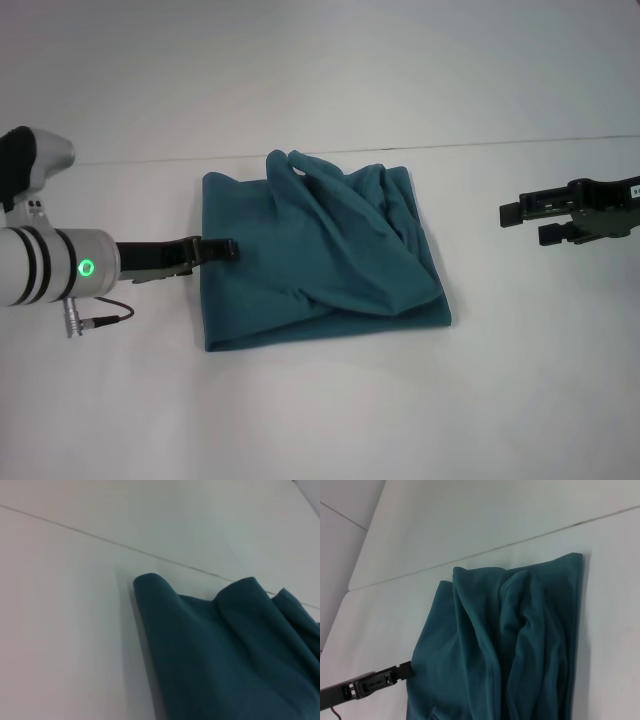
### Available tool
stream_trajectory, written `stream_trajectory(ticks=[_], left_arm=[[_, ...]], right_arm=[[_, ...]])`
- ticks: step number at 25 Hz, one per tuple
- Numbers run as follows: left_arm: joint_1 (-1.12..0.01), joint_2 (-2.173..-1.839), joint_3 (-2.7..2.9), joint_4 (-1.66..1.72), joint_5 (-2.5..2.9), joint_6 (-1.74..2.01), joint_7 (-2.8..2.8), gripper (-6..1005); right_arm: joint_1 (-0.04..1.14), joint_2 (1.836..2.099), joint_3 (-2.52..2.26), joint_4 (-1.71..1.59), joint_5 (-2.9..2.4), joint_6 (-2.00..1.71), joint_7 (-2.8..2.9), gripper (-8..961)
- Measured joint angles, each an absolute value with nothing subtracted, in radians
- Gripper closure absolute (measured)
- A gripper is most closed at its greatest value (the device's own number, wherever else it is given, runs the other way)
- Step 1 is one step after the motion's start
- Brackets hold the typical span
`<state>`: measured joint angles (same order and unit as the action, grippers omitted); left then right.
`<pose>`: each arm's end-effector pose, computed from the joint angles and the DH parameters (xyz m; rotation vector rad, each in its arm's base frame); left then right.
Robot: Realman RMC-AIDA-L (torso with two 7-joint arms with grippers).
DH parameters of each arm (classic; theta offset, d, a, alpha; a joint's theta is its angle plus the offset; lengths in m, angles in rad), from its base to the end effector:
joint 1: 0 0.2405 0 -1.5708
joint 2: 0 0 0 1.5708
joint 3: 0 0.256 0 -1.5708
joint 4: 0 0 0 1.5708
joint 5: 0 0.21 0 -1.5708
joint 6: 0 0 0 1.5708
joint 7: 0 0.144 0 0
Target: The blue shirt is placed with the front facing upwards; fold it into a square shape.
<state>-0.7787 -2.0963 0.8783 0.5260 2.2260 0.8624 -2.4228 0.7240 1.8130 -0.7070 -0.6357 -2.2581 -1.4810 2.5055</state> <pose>-0.2476 0.4246 -0.0418 -2.0688 -1.6038 -0.3810 0.2698 0.4023 0.0969 -2.2067 1.7814 0.3631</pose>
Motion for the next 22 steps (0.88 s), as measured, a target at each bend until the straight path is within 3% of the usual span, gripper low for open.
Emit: stream_trajectory(ticks=[8, 22], left_arm=[[-0.809, -2.095, 0.892, 0.488, 2.227, 0.852, -2.422, 140], [-0.816, -2.116, 0.938, 0.532, 2.227, 0.877, -2.432, 262]], right_arm=[[0.724, 1.812, -0.702, -0.636, -2.257, -1.477, 2.505, 13], [0.724, 1.812, -0.696, -0.635, -2.252, -1.473, 2.503, 13]])
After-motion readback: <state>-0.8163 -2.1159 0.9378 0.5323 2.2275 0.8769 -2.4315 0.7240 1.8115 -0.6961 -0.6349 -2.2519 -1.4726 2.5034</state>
